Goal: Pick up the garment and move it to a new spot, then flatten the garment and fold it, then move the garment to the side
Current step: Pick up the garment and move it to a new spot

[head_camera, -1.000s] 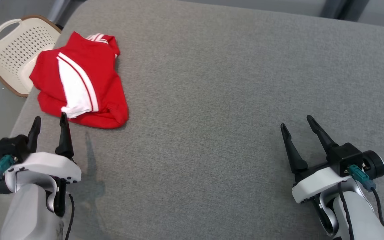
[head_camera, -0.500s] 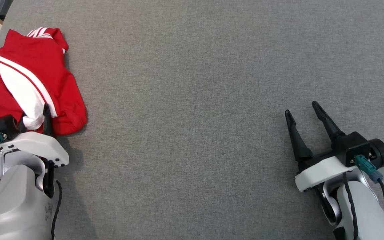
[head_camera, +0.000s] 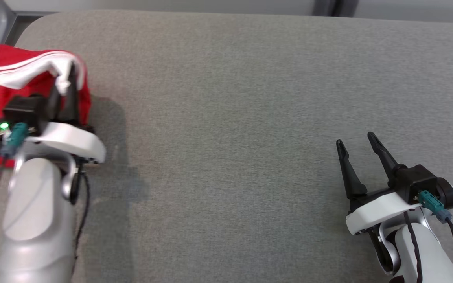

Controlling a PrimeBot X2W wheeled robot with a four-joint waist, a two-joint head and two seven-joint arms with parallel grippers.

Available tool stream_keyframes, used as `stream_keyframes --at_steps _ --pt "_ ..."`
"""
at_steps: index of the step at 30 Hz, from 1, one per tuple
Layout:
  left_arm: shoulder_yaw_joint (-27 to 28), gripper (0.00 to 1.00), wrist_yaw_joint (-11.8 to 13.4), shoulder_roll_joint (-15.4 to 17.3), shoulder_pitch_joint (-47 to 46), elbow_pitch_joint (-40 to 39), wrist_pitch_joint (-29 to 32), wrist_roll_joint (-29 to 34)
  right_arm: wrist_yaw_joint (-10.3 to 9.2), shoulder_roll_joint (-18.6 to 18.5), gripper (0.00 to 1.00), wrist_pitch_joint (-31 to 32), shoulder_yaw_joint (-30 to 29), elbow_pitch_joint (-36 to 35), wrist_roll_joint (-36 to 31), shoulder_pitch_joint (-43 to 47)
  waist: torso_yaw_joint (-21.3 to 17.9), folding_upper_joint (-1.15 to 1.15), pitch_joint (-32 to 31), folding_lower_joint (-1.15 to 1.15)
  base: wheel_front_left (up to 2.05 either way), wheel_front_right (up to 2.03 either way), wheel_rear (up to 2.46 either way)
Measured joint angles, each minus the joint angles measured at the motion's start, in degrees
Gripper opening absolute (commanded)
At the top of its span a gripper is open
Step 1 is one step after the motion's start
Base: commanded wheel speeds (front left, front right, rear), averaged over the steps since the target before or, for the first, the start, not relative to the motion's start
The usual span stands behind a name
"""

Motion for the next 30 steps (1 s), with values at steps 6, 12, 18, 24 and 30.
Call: stream_keyframes --at_steps 6,12,18,24,30 --pt "-10.1 0.0 -0.7 -2.6 -0.6 -2.8 0.0 0.1 0.0 0.1 1.0 0.0 -0.3 0.1 2.8 0.3 -3.9 0.0 -1.4 0.0 0.0 0.0 0.0" --pt "-22.8 0.0 -0.9 -4.5 -2.2 -0.6 0.0 -4.2 -0.01 0.1 1.0 0.0 -0.5 -0.3 4.7 0.8 -10.1 0.0 -1.8 0.0 0.0 0.0 0.0" --pt "-34.1 0.0 -0.9 -5.2 -4.8 1.0 0.0 -8.0 -0.01 0.1 1.0 0.0 -0.8 -0.7 6.6 1.0 -17.1 0.0 -1.3 0.0 0.0 0.0 0.0" --pt "-45.1 0.0 -0.9 -5.3 -6.6 -1.4 0.0 -14.8 -0.01 0.1 1.0 0.0 0.3 -1.0 8.5 1.1 -23.0 0.0 -0.4 0.0 0.0 0.0 0.0" --pt "-49.0 1.0 3.5 -5.4 -7.4 1.0 0.0 -17.4 -0.01 0.1 1.0 0.0 0.6 -1.4 9.4 1.3 -25.5 0.0 0.6 0.0 0.0 0.0 0.0"
